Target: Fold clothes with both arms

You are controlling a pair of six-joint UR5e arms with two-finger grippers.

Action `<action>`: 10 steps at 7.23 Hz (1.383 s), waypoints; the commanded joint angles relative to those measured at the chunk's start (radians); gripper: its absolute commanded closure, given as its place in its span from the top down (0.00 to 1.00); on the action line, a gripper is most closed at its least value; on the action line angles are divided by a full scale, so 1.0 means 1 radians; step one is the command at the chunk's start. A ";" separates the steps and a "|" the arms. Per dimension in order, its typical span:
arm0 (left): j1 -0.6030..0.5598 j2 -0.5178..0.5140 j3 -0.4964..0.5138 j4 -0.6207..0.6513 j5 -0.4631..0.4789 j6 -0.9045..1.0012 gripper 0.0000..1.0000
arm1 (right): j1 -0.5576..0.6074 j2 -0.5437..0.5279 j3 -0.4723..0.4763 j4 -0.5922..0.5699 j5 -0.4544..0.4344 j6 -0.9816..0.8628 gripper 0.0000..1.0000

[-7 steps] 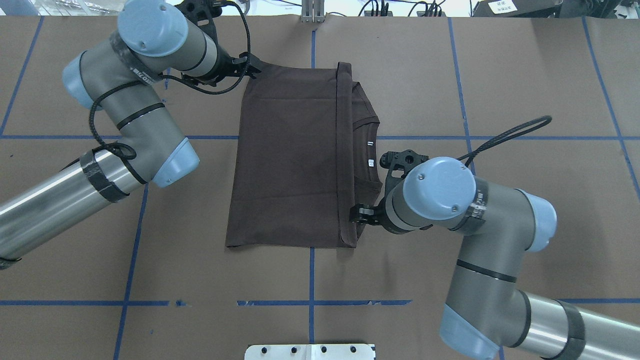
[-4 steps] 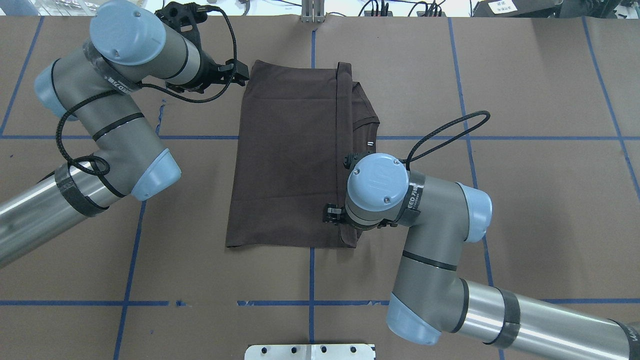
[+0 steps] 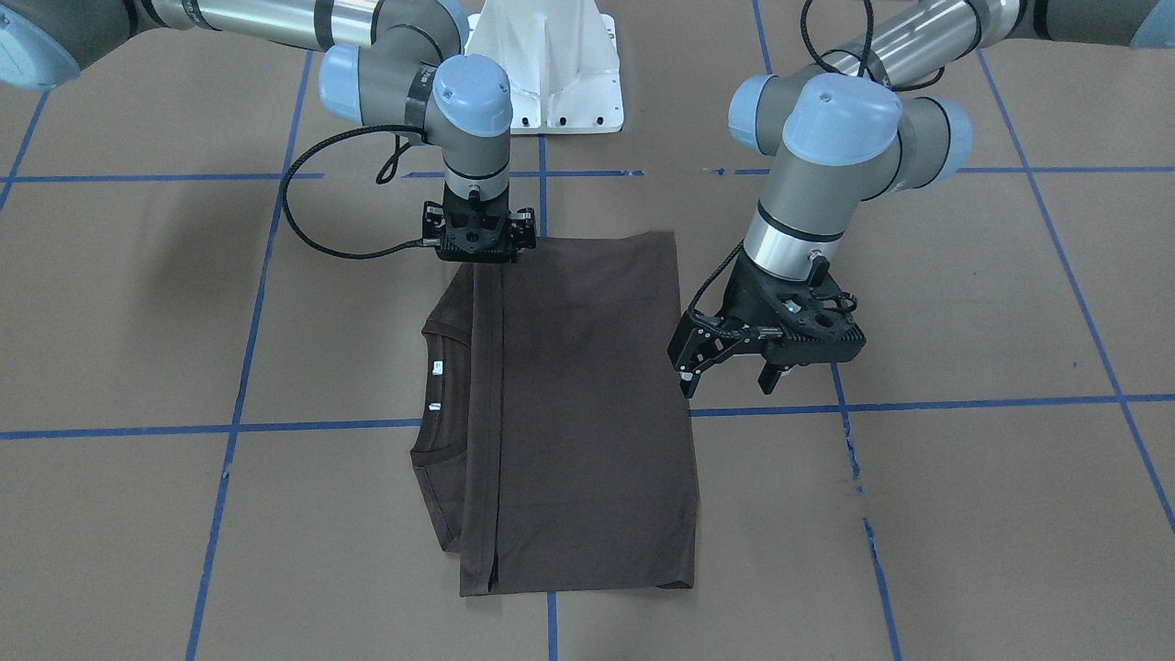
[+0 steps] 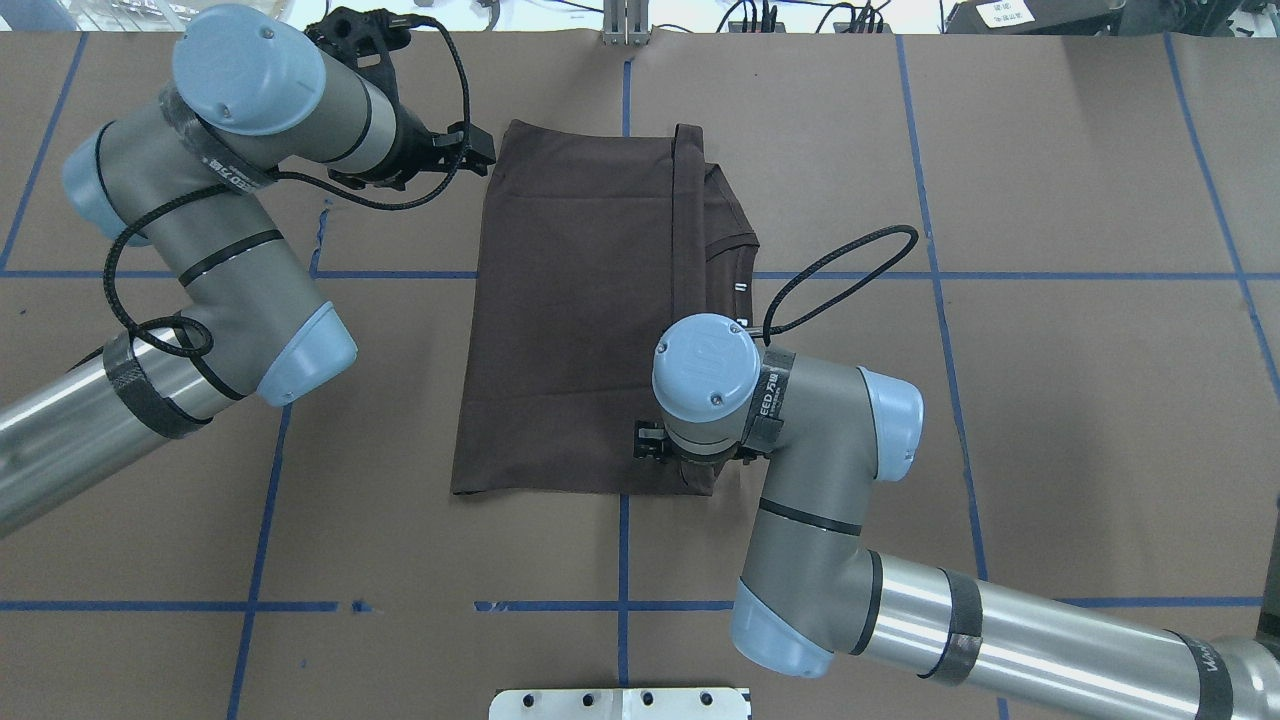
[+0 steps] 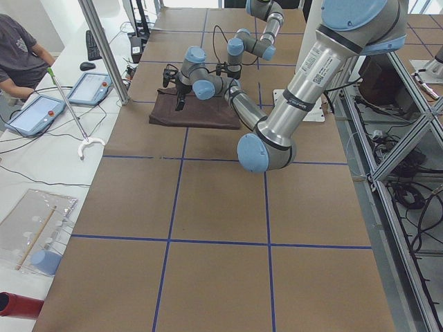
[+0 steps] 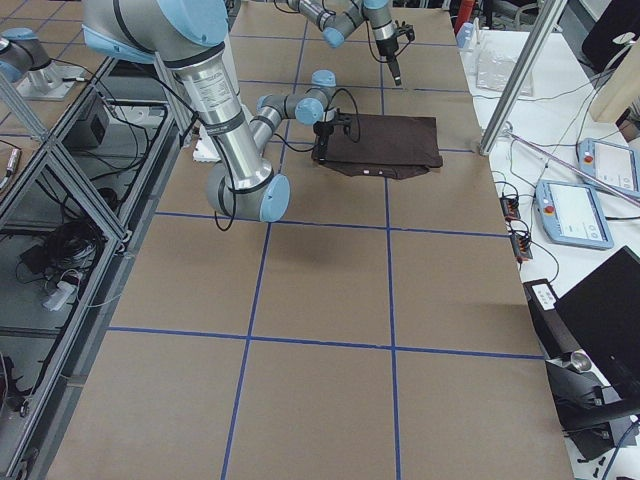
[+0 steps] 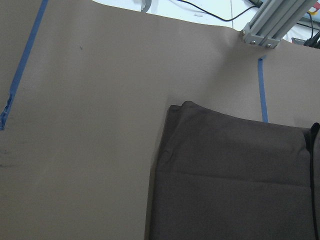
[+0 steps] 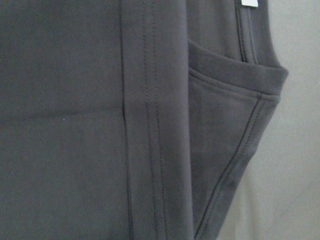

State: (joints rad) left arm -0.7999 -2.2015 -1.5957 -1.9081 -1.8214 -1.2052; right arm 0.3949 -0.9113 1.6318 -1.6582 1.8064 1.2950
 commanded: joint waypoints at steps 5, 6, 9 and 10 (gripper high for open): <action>0.007 0.002 0.002 -0.003 0.001 -0.002 1.00 | -0.001 -0.012 0.006 -0.083 0.010 -0.046 1.00; 0.008 0.002 0.002 -0.005 -0.001 -0.004 1.00 | 0.004 -0.014 0.006 -0.087 0.010 -0.049 1.00; 0.014 0.000 0.002 -0.006 0.001 -0.008 1.00 | 0.036 -0.021 0.040 -0.139 0.013 -0.082 1.00; 0.019 0.000 0.005 -0.009 0.001 -0.010 1.00 | 0.036 -0.031 0.039 -0.140 0.010 -0.083 1.00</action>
State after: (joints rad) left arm -0.7859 -2.2010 -1.5930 -1.9150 -1.8210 -1.2131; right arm 0.4279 -0.9327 1.6670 -1.7910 1.8185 1.2180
